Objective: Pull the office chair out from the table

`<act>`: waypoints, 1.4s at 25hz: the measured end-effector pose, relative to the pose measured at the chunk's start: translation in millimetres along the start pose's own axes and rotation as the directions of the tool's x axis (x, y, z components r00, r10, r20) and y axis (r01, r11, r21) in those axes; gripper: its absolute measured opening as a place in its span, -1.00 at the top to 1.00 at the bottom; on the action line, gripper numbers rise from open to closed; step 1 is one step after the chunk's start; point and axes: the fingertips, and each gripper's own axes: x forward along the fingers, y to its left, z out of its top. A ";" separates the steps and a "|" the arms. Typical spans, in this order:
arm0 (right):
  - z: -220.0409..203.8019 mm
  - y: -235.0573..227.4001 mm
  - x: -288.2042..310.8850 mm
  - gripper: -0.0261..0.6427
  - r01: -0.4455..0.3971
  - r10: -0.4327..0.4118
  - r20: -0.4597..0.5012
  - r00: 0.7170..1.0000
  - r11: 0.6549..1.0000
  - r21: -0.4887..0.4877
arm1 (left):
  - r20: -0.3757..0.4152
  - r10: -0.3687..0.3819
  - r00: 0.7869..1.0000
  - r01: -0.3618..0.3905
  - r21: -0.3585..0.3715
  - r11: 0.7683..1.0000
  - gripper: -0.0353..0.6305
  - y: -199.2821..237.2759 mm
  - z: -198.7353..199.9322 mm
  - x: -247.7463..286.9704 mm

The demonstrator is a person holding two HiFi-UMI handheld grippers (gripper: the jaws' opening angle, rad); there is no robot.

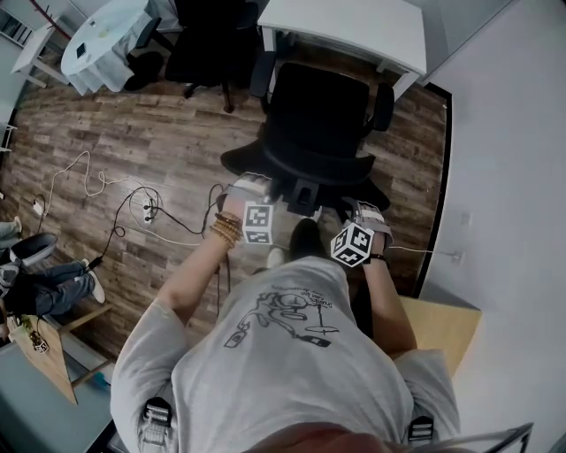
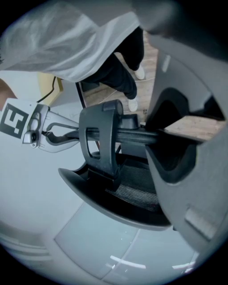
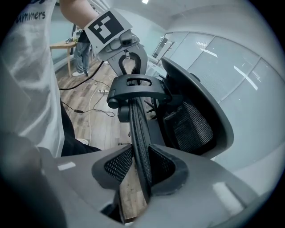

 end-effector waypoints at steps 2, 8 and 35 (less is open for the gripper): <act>6.8 15.2 -5.4 0.56 0.003 -0.003 -0.002 1.000 1.000 0.003 | 0.004 0.003 1.000 -0.003 -0.005 1.000 0.56 -13.0 -4.6 -10.0; 15.1 58.9 -23.1 0.56 0.009 -0.009 -0.007 1.000 1.000 0.007 | 0.018 0.004 1.000 -0.004 -0.002 1.000 0.56 -53.9 -8.3 -34.7; 18.3 164.7 -83.0 0.56 -0.036 0.036 -0.023 0.999 0.999 0.011 | 0.030 -0.090 0.995 0.089 0.045 0.995 0.59 -161.7 6.6 -100.6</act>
